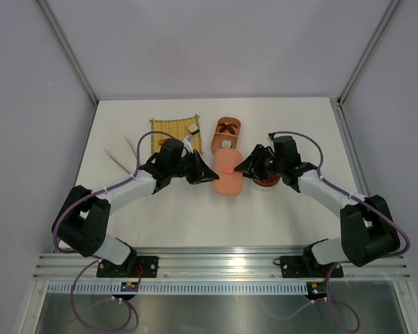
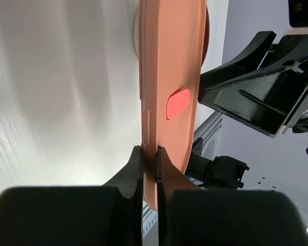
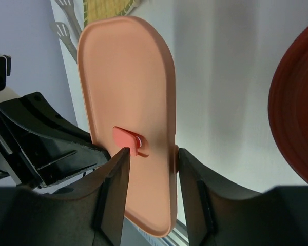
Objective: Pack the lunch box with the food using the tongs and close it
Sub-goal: Pick up the box lid from the center of the board.
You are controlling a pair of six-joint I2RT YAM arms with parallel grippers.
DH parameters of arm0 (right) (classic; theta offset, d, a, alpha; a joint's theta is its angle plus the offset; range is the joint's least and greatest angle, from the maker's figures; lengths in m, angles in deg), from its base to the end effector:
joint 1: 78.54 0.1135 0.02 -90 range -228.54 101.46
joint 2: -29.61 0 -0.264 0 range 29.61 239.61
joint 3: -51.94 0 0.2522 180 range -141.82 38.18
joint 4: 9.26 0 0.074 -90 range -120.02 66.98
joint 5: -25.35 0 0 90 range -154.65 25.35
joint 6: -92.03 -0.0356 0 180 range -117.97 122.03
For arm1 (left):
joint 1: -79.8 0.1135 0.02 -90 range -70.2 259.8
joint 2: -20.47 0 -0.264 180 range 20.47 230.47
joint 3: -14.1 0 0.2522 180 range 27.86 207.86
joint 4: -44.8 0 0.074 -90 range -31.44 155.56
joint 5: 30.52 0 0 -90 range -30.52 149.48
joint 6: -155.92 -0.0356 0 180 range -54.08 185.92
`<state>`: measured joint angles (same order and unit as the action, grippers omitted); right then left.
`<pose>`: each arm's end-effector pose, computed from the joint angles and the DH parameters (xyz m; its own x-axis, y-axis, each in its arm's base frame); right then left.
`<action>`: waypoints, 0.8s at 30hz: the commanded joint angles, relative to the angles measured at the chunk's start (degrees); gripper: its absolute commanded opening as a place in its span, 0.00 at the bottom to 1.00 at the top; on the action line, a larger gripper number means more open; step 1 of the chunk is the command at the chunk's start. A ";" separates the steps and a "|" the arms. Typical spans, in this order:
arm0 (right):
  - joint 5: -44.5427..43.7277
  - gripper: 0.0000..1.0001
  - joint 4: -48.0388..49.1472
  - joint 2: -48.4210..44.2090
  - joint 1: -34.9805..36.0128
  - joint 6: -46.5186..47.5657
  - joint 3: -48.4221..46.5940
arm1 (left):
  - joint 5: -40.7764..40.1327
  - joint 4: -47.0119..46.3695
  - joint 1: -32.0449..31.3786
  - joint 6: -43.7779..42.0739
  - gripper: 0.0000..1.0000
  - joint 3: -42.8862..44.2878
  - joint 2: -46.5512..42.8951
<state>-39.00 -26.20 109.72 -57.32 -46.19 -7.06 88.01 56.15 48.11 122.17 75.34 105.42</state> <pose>0.2680 0.1206 0.2174 -0.8631 0.3860 -0.3257 -0.0007 0.6440 0.7650 0.2581 -0.1793 0.2146 -0.9319 -0.2832 -0.2266 0.0348 0.5521 -0.8330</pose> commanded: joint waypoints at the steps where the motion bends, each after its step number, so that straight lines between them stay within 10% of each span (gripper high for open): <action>1: 3.44 0.47 6.51 -1.80 -0.12 -2.22 0.23 | 1.62 -1.81 -0.22 -0.08 0.00 3.40 -1.71; 16: 6.17 0.51 11.35 -1.19 -1.70 -5.30 1.99 | 5.04 -5.76 0.57 2.72 0.00 3.41 -2.07; 24: 6.52 0.13 13.38 -1.80 -2.40 -6.70 3.40 | 4.34 -5.67 0.66 2.55 0.00 2.88 -2.33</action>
<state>-34.45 -16.01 109.53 -59.75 -51.88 -3.84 89.47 55.49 49.08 124.42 77.62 105.26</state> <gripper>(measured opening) 0.206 0.057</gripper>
